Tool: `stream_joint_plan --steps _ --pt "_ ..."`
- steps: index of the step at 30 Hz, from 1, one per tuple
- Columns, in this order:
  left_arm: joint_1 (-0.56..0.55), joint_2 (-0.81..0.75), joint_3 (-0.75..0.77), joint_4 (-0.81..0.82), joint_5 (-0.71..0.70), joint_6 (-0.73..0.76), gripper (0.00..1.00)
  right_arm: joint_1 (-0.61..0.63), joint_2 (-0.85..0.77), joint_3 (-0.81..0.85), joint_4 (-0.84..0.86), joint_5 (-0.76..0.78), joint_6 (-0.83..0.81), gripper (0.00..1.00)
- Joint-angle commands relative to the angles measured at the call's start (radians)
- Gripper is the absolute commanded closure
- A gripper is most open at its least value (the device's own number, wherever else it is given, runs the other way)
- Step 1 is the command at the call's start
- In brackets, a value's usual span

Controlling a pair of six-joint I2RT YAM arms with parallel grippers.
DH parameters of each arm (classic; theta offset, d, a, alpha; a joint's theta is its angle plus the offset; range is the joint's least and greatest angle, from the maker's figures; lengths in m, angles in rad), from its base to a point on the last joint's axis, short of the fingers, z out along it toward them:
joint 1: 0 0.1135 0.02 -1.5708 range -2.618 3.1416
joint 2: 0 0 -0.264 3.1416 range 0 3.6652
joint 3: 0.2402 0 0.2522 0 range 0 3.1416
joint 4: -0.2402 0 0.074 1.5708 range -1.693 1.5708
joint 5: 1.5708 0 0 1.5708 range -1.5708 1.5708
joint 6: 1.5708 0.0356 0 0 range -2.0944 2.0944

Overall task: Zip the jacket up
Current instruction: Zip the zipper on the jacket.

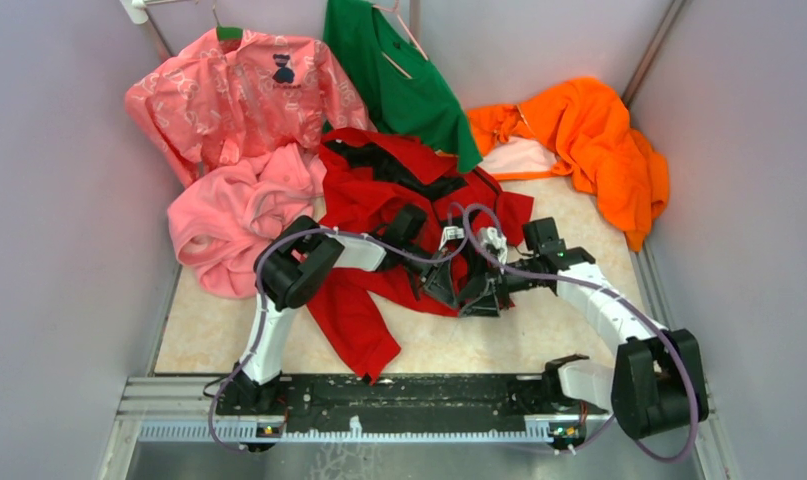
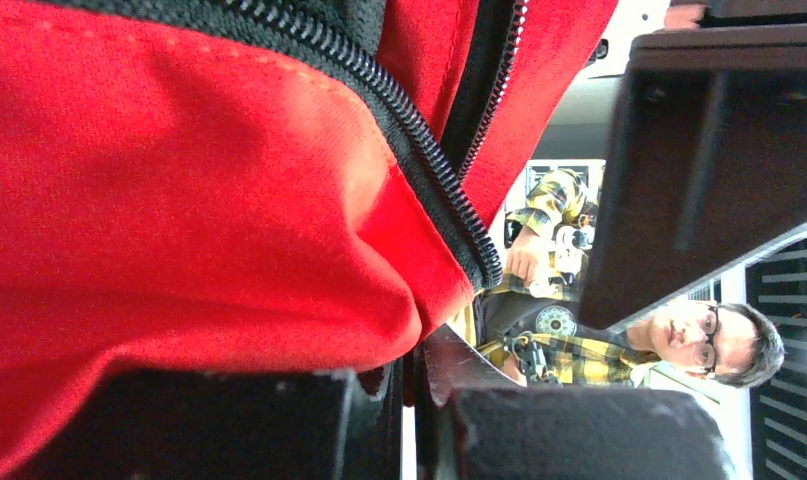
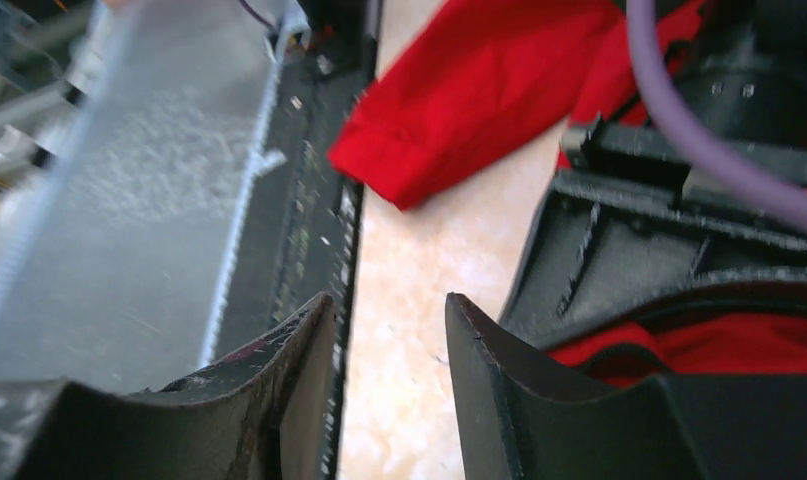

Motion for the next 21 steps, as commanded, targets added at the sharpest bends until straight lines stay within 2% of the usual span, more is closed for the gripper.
stream_joint_plan --steps 1,2,4,5,7,9,11,13,17,21 --pt "-0.007 -0.026 -0.012 0.048 0.018 -0.002 1.00 -0.007 -0.018 -0.026 0.328 -0.231 0.506 0.55" --pt "-0.007 -0.024 -0.012 0.051 0.017 -0.006 1.00 -0.005 -0.012 -0.050 0.382 -0.245 0.593 0.58" --pt "-0.007 -0.023 -0.014 0.053 0.014 -0.008 1.00 0.003 0.003 -0.060 0.371 -0.196 0.655 0.64" --pt "-0.007 -0.023 -0.015 0.053 0.011 -0.006 1.00 0.008 0.004 -0.065 0.404 -0.121 0.736 0.65" --pt "-0.007 -0.020 -0.017 0.054 0.004 -0.007 1.00 0.010 0.009 -0.083 0.527 0.045 1.011 0.65" --pt "-0.007 -0.018 -0.019 0.054 -0.004 -0.012 1.00 0.019 0.016 -0.086 0.564 0.081 1.142 0.66" --pt "-0.007 -0.022 -0.023 0.059 -0.008 -0.019 1.00 0.025 0.013 -0.084 0.539 0.110 1.199 0.65" --pt "-0.007 -0.022 -0.024 0.064 -0.011 -0.028 1.00 0.023 -0.016 -0.075 0.440 0.146 1.182 0.65" --pt "-0.007 -0.025 -0.041 0.114 -0.010 -0.071 1.00 0.001 -0.160 -0.153 0.266 0.277 1.235 0.63" --pt "-0.007 -0.039 -0.076 0.186 -0.005 -0.118 1.00 -0.003 -0.255 -0.291 0.417 0.331 1.418 0.58"
